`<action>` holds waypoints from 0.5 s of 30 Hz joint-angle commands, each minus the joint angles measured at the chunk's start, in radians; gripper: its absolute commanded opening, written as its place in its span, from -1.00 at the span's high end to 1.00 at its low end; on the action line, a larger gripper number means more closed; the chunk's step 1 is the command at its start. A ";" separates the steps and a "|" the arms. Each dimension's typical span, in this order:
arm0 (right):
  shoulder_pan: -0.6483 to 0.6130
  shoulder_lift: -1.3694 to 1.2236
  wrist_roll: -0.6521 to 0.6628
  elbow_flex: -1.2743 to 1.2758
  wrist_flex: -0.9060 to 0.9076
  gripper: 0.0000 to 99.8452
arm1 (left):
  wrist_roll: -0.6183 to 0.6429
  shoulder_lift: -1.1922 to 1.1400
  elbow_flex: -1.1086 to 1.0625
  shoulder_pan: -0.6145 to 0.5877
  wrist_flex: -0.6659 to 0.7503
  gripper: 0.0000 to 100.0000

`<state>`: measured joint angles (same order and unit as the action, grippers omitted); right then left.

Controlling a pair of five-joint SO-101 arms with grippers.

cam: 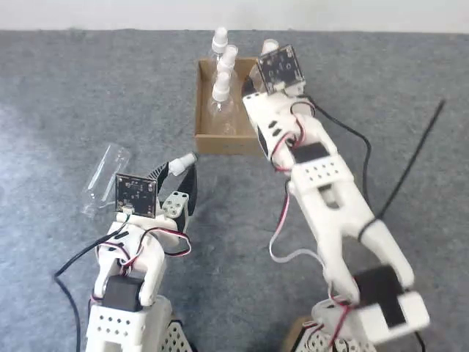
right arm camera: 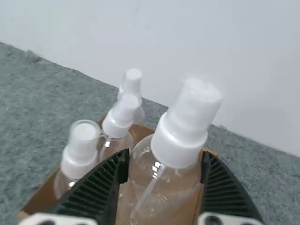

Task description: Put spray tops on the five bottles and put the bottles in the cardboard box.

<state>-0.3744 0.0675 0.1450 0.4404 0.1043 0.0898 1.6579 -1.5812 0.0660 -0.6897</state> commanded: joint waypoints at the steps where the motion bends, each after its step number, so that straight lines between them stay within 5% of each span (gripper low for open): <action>1: 0.030 -0.070 -0.011 -0.163 -0.027 0.67 | -0.017 0.012 0.021 -0.008 0.026 0.68; 15: 0.082 -0.440 -0.011 -0.482 -0.028 0.67 | -0.020 0.012 0.021 -0.008 0.026 0.68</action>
<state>-0.3176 -0.3652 0.1450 0.0706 0.1043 0.0821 1.6579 -1.5812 0.0660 -0.6897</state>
